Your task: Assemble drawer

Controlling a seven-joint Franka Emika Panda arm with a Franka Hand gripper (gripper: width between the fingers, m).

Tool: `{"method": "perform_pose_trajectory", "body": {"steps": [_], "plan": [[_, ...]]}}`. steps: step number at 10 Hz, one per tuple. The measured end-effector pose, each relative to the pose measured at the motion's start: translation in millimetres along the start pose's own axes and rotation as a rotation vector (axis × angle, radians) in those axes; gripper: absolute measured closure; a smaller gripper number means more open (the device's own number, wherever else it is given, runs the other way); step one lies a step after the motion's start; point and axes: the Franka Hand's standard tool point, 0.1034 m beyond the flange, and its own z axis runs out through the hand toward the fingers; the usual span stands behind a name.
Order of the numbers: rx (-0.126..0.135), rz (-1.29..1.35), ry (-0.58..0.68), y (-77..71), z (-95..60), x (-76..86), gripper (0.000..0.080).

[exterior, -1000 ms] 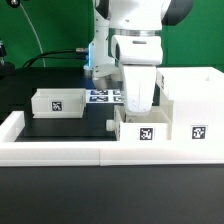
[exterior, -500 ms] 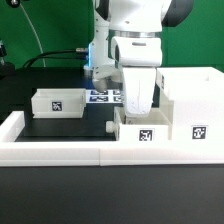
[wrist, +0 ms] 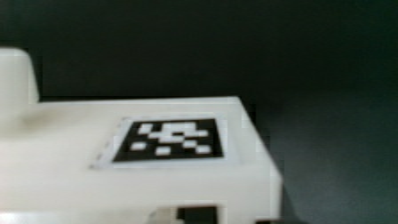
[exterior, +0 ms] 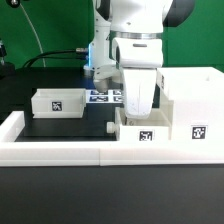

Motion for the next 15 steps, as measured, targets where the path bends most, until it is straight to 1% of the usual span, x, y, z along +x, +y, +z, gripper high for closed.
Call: {"method": "perform_pose_trajectory", "body": {"steps": [1,2,5,8,10,15], "plan": [[-0.004,0.011,0.001,0.0,0.1,-0.1,0.0758],[-0.024,0.027,0.005,0.0,0.8,-0.2,0.0758],[-0.023,0.028,0.005,0.2,0.8,-0.8,0.0758],[-0.019,0.043,0.003,-0.7,0.8,4.2,0.0758],[-0.025,0.046,0.004,-0.8,1.0,2.5,0.0758],[-0.021,0.031,-0.002,-1.5,1.3,3.5,0.0758]]}}
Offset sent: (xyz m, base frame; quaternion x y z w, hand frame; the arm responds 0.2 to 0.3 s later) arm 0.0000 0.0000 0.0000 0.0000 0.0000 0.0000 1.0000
